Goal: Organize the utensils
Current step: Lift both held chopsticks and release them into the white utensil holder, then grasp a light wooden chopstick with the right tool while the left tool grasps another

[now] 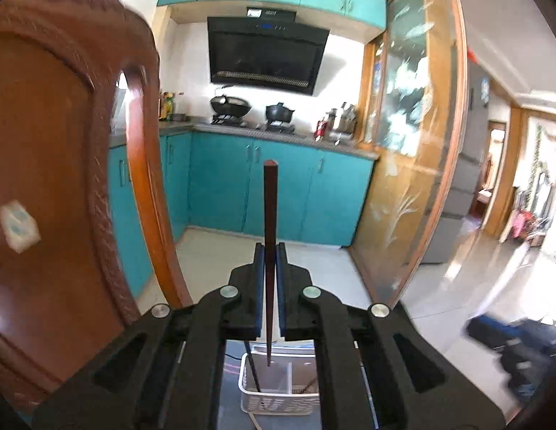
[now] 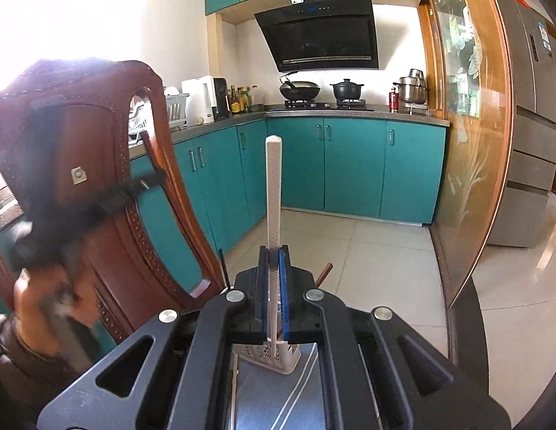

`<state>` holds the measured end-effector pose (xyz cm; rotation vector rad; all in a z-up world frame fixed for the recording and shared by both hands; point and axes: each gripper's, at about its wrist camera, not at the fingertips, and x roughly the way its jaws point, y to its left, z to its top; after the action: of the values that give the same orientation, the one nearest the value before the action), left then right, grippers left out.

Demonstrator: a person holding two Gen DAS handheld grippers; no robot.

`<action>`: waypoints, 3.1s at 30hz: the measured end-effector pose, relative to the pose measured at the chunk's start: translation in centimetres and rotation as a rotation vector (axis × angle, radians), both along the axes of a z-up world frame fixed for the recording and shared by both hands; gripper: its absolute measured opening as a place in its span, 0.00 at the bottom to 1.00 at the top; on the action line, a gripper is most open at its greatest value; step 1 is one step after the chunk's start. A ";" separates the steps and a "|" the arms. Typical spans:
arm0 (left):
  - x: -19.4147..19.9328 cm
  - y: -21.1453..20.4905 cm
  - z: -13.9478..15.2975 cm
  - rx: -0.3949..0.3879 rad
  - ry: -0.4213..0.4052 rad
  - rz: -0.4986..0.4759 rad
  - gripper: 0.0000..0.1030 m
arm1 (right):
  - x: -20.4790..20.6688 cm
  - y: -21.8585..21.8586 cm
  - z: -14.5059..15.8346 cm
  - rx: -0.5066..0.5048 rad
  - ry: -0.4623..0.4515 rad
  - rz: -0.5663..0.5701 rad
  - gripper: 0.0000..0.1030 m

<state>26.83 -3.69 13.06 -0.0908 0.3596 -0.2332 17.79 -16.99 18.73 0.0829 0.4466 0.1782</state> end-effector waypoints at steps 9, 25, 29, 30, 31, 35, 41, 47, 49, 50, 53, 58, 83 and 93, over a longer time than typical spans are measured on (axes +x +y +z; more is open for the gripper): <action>4.2 -0.8 -8.8 0.032 0.155 0.039 0.07 | 3.8 1.3 -1.8 0.015 -0.050 -0.071 0.06; -4.4 1.4 -10.8 0.064 0.135 0.002 0.14 | 6.5 2.4 -9.9 0.025 0.082 -0.107 0.06; -6.8 2.3 -13.7 0.055 0.204 -0.011 0.14 | 4.1 1.5 -9.7 0.066 0.066 -0.121 0.10; -7.2 2.5 -14.3 0.056 0.216 -0.009 0.14 | 3.0 1.2 -9.4 0.080 0.045 -0.118 0.16; -7.6 2.7 -15.0 0.057 0.230 -0.009 0.14 | 2.1 1.0 -9.3 0.085 0.031 -0.117 0.22; -9.8 3.2 -19.0 0.090 0.317 -0.001 0.14 | -3.5 1.0 -9.8 0.098 -0.041 -0.089 0.23; -11.7 3.2 -25.2 0.108 0.502 -0.032 0.14 | -2.1 5.8 -21.5 0.032 0.362 0.075 0.23; -12.7 3.1 -27.3 0.098 0.578 -0.032 0.14 | 1.3 9.3 -29.5 0.017 0.646 0.128 0.23; -12.8 3.1 -27.6 0.101 0.590 -0.031 0.14 | 1.5 9.4 -30.1 0.026 0.667 0.117 0.23; -12.6 3.1 -27.6 0.098 0.591 -0.025 0.14 | 1.6 9.3 -30.2 0.036 0.679 0.114 0.23; -12.8 3.2 -28.6 0.101 0.605 -0.033 0.14 | 1.2 8.0 -30.6 0.071 0.711 0.089 0.06; -11.5 2.0 -29.5 0.103 0.633 -0.061 0.14 | -1.8 4.2 -30.5 0.121 0.744 -0.011 0.05; -8.4 1.1 -31.1 0.113 0.741 -0.070 0.25 | -3.2 4.0 -29.9 -0.015 0.673 -0.032 0.24; -6.6 1.3 -30.9 0.120 0.761 -0.061 0.24 | -0.4 4.7 -30.4 -0.119 0.669 -0.053 0.27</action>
<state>20.23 -2.35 -17.80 -0.0474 1.1336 -0.2312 17.41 -12.27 -11.64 0.0353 1.1190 0.0666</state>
